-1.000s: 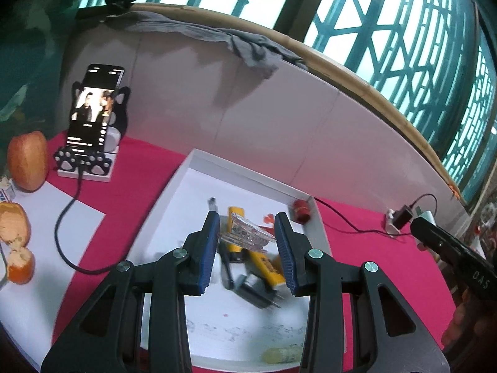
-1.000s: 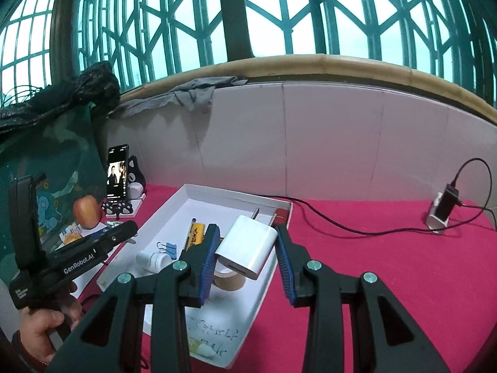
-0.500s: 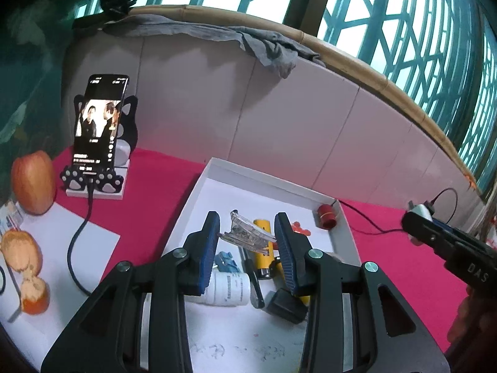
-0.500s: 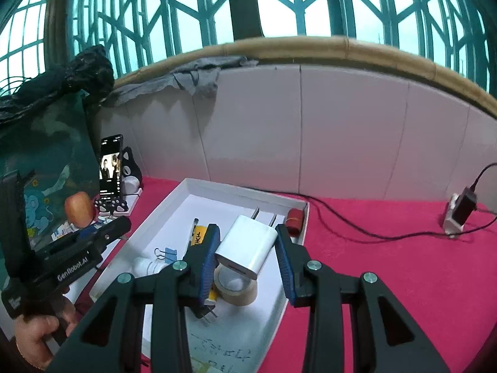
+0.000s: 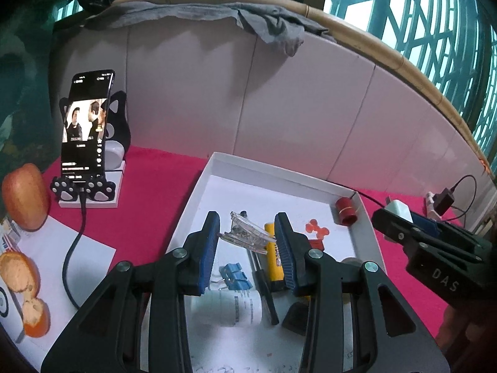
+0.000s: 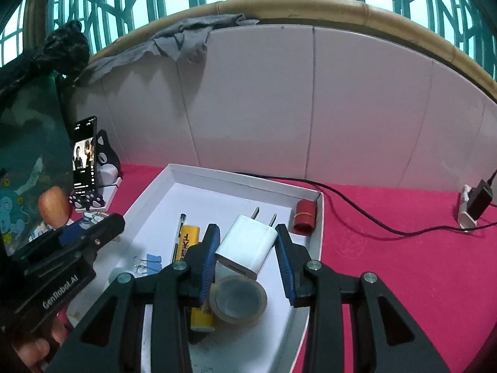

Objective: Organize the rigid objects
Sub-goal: 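Carry the clear clip and white charger into the tray and open both grippers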

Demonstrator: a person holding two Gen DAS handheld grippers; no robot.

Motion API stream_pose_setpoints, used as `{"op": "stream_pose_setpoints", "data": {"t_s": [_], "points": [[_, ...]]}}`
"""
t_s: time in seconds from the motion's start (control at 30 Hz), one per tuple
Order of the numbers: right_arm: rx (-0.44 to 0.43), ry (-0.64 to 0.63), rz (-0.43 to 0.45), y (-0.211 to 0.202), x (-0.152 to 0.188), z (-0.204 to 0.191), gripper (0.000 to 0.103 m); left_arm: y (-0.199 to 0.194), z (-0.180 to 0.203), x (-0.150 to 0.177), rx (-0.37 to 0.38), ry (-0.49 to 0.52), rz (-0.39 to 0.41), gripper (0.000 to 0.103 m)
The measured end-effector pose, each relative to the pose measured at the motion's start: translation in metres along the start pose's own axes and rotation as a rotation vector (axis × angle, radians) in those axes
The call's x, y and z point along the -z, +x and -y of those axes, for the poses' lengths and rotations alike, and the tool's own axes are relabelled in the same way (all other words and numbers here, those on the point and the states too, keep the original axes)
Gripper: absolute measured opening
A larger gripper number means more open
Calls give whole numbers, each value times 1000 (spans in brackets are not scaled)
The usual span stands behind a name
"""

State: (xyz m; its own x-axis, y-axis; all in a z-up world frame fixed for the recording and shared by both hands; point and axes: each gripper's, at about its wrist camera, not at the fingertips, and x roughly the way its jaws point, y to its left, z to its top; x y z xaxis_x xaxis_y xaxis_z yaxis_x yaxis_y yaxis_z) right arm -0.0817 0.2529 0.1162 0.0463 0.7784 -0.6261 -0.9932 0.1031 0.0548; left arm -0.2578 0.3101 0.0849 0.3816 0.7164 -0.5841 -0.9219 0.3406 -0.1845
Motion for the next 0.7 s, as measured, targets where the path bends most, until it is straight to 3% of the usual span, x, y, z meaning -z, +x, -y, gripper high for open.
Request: {"op": "stream_pose_setpoints", "data": {"t_s": [0.33, 0.63, 0.67, 0.7], "points": [[30, 0, -54, 37, -3, -8, 36, 32, 3, 2, -46, -5, -88, 36], [33, 13, -103, 57, 4, -8, 37, 44, 5, 5, -68, 3, -113, 36], [39, 7, -99, 56, 4, -9, 37, 44, 5, 4, -73, 5, -115, 38], [50, 1, -90, 54, 4, -9, 44, 45, 5, 5, -77, 4, -117, 45]]}}
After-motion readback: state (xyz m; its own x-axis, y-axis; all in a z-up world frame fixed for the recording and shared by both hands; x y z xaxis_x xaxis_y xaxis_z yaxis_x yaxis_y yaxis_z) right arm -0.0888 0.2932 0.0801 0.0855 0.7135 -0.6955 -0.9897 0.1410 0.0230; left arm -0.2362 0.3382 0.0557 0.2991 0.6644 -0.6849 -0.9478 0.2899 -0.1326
